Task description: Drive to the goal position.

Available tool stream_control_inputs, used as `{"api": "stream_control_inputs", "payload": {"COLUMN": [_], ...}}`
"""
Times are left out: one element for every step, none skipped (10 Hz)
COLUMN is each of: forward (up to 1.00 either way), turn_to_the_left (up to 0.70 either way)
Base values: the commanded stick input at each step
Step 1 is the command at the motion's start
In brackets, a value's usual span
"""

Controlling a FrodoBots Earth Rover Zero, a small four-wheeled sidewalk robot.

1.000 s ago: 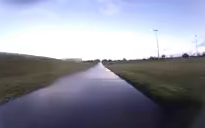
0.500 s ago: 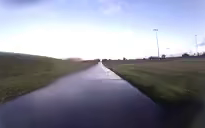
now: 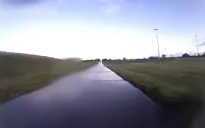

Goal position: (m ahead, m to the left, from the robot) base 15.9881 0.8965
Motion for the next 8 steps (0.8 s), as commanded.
{"api": "stream_control_inputs", "payload": {"forward": [0.45, 0.45, 0.45, 0.45, 0.45, 0.45, 0.45, 0.45], "turn_to_the_left": [0.0, 0.0, 0.0, 0.0, 0.0, 0.0, 0.0, 0.0]}}
